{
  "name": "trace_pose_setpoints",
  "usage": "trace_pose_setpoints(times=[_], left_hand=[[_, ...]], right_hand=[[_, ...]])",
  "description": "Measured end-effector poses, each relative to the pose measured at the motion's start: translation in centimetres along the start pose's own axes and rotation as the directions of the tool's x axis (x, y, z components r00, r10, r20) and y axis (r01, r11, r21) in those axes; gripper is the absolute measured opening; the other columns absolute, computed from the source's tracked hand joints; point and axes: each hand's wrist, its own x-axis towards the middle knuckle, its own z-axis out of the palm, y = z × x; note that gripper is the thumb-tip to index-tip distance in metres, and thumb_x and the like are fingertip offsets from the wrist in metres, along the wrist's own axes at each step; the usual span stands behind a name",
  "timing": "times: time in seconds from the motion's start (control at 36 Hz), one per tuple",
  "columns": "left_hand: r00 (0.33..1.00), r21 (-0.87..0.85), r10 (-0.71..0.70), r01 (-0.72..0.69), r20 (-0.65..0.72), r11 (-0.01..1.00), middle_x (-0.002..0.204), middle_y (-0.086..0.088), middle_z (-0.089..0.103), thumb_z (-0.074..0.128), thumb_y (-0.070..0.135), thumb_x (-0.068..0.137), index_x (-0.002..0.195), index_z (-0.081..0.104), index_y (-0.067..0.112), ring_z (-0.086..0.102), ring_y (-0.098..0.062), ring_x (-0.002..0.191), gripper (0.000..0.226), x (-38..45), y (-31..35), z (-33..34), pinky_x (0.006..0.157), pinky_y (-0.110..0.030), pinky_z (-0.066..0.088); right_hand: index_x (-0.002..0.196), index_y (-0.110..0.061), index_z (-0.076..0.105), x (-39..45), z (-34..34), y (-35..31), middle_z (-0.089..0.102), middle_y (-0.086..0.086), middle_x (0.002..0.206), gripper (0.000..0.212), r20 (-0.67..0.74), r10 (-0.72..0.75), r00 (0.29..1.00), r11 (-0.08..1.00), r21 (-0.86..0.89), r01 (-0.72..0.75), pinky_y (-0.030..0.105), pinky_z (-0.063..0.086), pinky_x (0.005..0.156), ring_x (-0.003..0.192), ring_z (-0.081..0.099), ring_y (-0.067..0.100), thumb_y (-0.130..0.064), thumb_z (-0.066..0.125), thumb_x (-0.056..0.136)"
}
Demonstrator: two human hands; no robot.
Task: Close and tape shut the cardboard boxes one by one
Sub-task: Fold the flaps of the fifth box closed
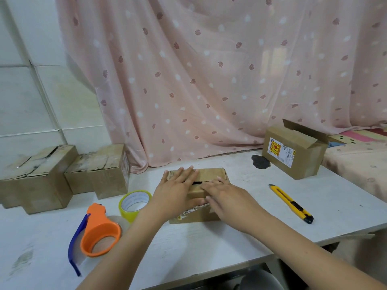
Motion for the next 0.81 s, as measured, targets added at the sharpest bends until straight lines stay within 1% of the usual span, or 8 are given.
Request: trace_pose_setpoints(times=[0.19, 0.28, 0.36, 0.47, 0.56, 0.64, 0.72, 0.81], left_hand=[[1.0, 0.006, 0.008, -0.008, -0.004, 1.0, 0.166, 0.014, -0.007, 0.036, 0.079, 0.086, 0.158, 0.0, 0.034, -0.006, -0.012, 0.153, 0.092, -0.2, 0.0, -0.2, 0.124, -0.047, -0.002], [1.0, -0.004, 0.009, -0.009, -0.005, 1.0, 0.166, 0.014, -0.007, 0.029, 0.081, 0.08, 0.158, -0.001, 0.033, -0.006, -0.012, 0.153, 0.097, -0.2, 0.1, -0.2, 0.124, -0.047, -0.002], [1.0, -0.043, 0.007, -0.007, -0.013, 0.999, 0.165, 0.016, -0.006, 0.035, 0.081, 0.083, 0.158, -0.009, 0.032, -0.006, -0.01, 0.153, 0.1, -0.3, 0.0, -0.3, 0.124, -0.046, -0.001], [0.999, -0.085, -0.004, 0.001, -0.034, 0.996, 0.166, 0.009, -0.009, 0.021, 0.091, 0.065, 0.157, -0.011, 0.03, 0.006, -0.011, 0.153, 0.115, -0.5, -0.1, -0.3, 0.125, -0.044, 0.0], [1.0, -0.082, 0.007, -0.009, -0.022, 0.997, 0.166, 0.006, -0.003, 0.041, 0.083, 0.079, 0.159, -0.004, 0.031, 0.011, -0.013, 0.152, 0.105, -0.6, -0.2, -0.7, 0.125, -0.041, -0.001], [0.997, -0.13, 0.072, -0.074, -0.023, 0.989, 0.165, 0.009, 0.004, 0.053, 0.077, 0.081, 0.158, -0.002, 0.037, 0.013, -0.012, 0.151, 0.102, -0.7, -0.4, -1.2, 0.125, -0.04, -0.002], [0.993, -0.106, 0.119, -0.12, -0.021, 0.987, 0.164, 0.01, 0.006, 0.058, 0.077, 0.078, 0.156, -0.001, 0.043, 0.011, -0.011, 0.151, 0.104, -0.9, -0.9, -1.8, 0.123, -0.048, -0.006], [0.995, -0.051, 0.077, -0.08, -0.066, 0.995, 0.164, 0.006, 0.003, 0.063, 0.073, 0.076, 0.155, 0.001, 0.048, -0.004, -0.017, 0.152, 0.104, -1.0, -1.3, -2.4, 0.12, -0.055, -0.006]], right_hand=[[0.144, -0.03, 0.044, -0.1, -0.3, 1.4, 0.049, -0.013, 0.147, 0.039, -0.023, 0.05, 0.998, 0.999, -0.011, -0.05, 0.032, 0.043, 0.1, 0.148, 0.027, 0.017, -0.035, 0.034, 0.107], [0.13, -0.026, 0.054, -0.1, -0.6, 1.8, 0.061, -0.007, 0.129, 0.032, -0.047, 0.045, 0.998, 0.998, -0.038, -0.047, 0.033, 0.046, 0.091, 0.133, 0.045, 0.019, -0.035, 0.035, 0.106], [0.116, -0.024, 0.06, 0.1, -1.2, 1.8, 0.066, -0.004, 0.11, 0.03, -0.094, 0.06, 0.994, 0.998, 0.019, -0.059, 0.038, 0.049, 0.094, 0.114, 0.056, 0.024, -0.038, 0.035, 0.105], [0.136, -0.023, 0.054, 1.2, -2.1, 2.3, 0.067, 0.001, 0.12, 0.037, -0.141, 0.13, 0.981, 0.981, 0.159, -0.107, 0.034, 0.046, 0.086, 0.113, 0.058, 0.022, -0.039, 0.042, 0.105], [0.141, -0.024, 0.05, 2.3, -2.8, 3.0, 0.07, 0.003, 0.111, 0.039, -0.123, 0.199, 0.972, 0.948, 0.276, -0.159, 0.031, 0.042, 0.079, 0.102, 0.059, 0.019, -0.036, 0.041, 0.106], [0.142, -0.022, 0.053, 3.3, -3.2, 3.4, 0.064, 0.006, 0.13, 0.04, -0.075, 0.245, 0.967, 0.925, 0.316, -0.21, 0.029, 0.044, 0.088, 0.109, 0.061, 0.02, -0.034, 0.042, 0.105], [0.133, -0.016, 0.063, 3.9, -3.6, 3.4, 0.063, 0.003, 0.134, 0.036, -0.054, 0.247, 0.968, 0.927, 0.305, -0.219, 0.029, 0.043, 0.096, 0.119, 0.057, 0.019, -0.029, 0.047, 0.103], [0.109, -0.015, 0.074, 4.0, -3.6, 3.3, 0.072, 0.002, 0.109, 0.026, -0.058, 0.255, 0.965, 0.933, 0.277, -0.23, 0.029, 0.049, 0.082, 0.094, 0.061, 0.016, -0.022, 0.051, 0.099]])
